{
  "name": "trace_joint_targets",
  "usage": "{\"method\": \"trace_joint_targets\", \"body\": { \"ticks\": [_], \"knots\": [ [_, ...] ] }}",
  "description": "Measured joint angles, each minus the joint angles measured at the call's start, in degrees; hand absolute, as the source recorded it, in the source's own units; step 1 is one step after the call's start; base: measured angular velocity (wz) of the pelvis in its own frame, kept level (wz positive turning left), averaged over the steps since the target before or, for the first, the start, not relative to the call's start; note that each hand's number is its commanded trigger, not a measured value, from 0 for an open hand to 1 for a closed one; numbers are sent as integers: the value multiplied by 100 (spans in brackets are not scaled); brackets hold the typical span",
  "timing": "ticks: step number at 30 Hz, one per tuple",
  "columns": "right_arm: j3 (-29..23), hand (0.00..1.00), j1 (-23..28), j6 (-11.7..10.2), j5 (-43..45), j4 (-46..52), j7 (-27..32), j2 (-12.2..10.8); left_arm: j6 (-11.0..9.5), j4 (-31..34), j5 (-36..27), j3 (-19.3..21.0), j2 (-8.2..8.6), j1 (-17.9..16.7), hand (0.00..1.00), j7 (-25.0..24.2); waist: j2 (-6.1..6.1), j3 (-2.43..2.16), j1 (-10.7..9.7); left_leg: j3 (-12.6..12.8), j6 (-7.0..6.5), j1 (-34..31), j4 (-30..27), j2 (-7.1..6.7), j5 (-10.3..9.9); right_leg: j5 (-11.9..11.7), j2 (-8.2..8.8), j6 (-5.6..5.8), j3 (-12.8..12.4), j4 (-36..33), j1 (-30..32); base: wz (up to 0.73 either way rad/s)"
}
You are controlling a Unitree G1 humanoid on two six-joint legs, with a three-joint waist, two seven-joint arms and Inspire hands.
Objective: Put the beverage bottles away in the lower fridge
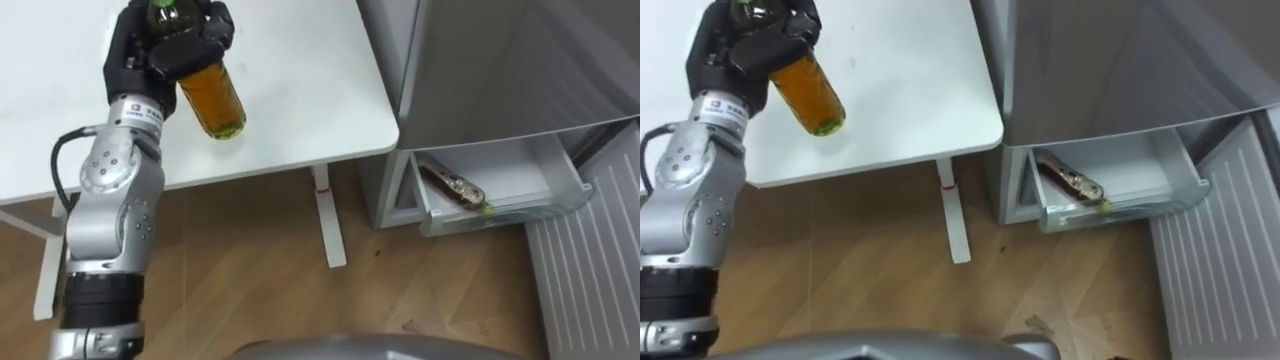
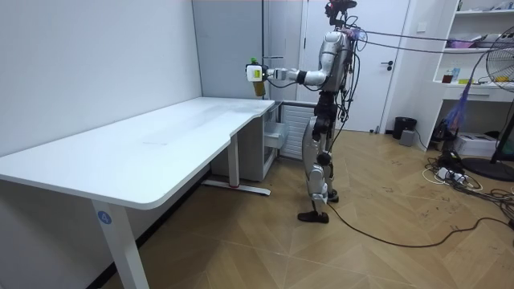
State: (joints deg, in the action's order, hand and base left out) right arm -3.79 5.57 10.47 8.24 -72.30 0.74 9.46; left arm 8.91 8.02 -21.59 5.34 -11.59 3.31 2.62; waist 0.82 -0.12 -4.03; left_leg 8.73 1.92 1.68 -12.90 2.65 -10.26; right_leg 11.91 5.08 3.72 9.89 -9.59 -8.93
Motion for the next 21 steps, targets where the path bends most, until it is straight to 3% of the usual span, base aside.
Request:
{"method": "trace_joint_targets", "body": {
  "ticks": [6,16,21],
  "knots": [
    [36,0,-2,1,-1,7,46,0,0,710,120,-4,144,-346,100,-210,7,13,122,-68,0,-11,14,-8,0,0,7,0,176,-1,-11,6],
    [491,0,-145,-114,-55,144,105,21,42,731,179,-183,195,-633,100,-626,-42,44,289,-286,1,-116,-53,-40,1,0,18,0,514,3,-15,12],
    [729,0,-187,-112,-40,148,98,42,42,729,-164,-210,217,-745,100,-775,-55,47,400,-373,3,-165,-77,-49,4,0,17,0,607,-7,-6,7]
  ]
}}
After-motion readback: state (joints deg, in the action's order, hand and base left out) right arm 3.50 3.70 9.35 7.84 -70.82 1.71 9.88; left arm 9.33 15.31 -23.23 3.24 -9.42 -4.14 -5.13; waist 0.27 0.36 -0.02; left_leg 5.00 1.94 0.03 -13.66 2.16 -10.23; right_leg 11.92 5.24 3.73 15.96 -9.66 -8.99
